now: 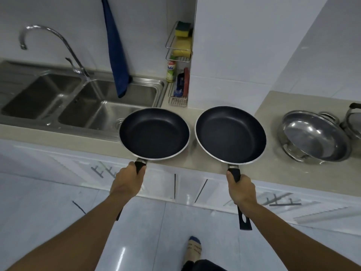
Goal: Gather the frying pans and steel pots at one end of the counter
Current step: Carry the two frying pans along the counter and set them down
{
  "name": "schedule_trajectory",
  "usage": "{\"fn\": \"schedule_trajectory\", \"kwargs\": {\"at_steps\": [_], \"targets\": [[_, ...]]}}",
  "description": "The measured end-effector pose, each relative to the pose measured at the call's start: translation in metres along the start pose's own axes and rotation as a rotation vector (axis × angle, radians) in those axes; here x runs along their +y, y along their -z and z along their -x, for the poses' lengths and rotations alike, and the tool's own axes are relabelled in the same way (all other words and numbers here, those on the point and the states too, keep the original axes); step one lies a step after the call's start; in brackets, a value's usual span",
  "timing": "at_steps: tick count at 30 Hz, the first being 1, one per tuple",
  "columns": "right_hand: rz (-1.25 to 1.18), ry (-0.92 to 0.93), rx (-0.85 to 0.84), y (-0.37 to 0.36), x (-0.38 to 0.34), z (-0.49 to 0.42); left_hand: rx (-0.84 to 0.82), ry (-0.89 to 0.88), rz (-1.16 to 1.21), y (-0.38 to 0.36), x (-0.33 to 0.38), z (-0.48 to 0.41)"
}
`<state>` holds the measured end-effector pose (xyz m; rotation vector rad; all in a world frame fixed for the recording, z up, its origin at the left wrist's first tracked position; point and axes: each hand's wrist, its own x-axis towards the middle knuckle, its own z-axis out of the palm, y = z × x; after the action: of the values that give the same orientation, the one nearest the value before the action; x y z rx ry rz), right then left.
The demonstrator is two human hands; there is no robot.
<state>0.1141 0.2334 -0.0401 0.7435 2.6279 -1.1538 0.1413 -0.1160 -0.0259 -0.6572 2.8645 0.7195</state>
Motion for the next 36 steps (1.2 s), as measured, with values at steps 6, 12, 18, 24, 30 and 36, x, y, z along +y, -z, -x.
{"fn": "schedule_trajectory", "kwargs": {"at_steps": [6,12,18,24,30,36], "targets": [[-0.01,0.113,-0.028,-0.026,-0.044,0.052,0.063,0.049,0.021,0.048,-0.062,0.027],[-0.046,0.204,-0.11,-0.064,-0.1,0.103,0.178,0.13,0.102,0.098,-0.12,0.054],[-0.068,0.278,-0.201,-0.109,-0.157,0.147,0.311,0.239,0.154,0.143,-0.178,0.068],[-0.005,0.393,-0.255,-0.153,-0.217,0.168,0.438,0.337,0.208,0.179,-0.227,0.062],[0.05,0.519,-0.327,-0.219,-0.286,0.17,0.534,0.433,0.211,0.22,-0.276,0.025],[0.084,0.565,-0.443,-0.292,-0.364,0.164,0.562,0.525,0.197,0.261,-0.321,-0.022]]}}
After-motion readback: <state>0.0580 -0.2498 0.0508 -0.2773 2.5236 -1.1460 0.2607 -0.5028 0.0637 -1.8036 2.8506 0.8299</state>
